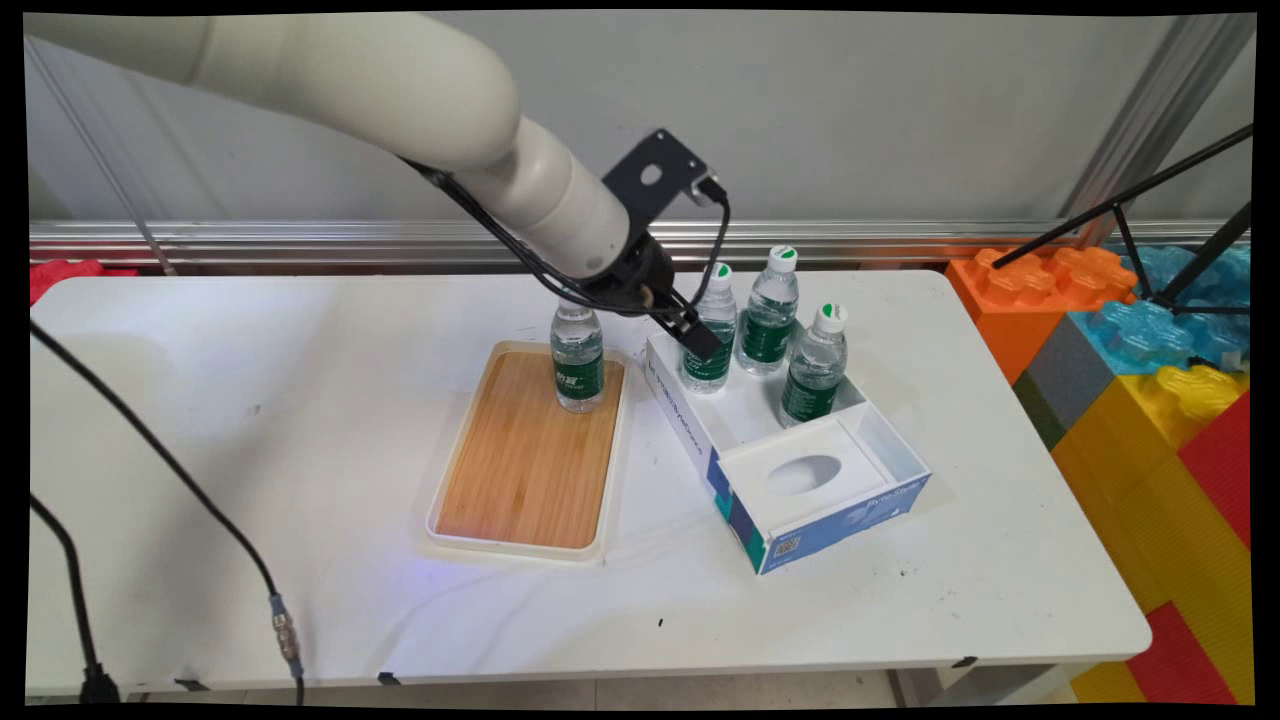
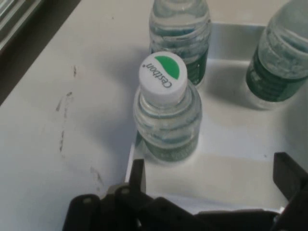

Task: Pick up the green bottle from the white box

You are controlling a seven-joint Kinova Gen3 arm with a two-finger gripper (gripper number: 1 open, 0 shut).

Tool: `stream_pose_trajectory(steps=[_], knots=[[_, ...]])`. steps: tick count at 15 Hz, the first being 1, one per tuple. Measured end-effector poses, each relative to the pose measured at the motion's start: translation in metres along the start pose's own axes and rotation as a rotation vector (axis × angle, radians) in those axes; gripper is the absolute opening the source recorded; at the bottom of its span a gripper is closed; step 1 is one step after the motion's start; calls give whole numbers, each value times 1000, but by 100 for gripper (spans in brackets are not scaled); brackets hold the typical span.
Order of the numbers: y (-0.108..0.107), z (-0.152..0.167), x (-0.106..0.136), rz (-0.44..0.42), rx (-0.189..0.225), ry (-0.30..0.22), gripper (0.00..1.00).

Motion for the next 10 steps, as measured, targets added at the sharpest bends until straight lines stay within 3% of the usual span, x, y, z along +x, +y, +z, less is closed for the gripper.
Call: stream_pose_trajectory(steps=[10], knots=[[-6,55,-4,32,6,50,100]])
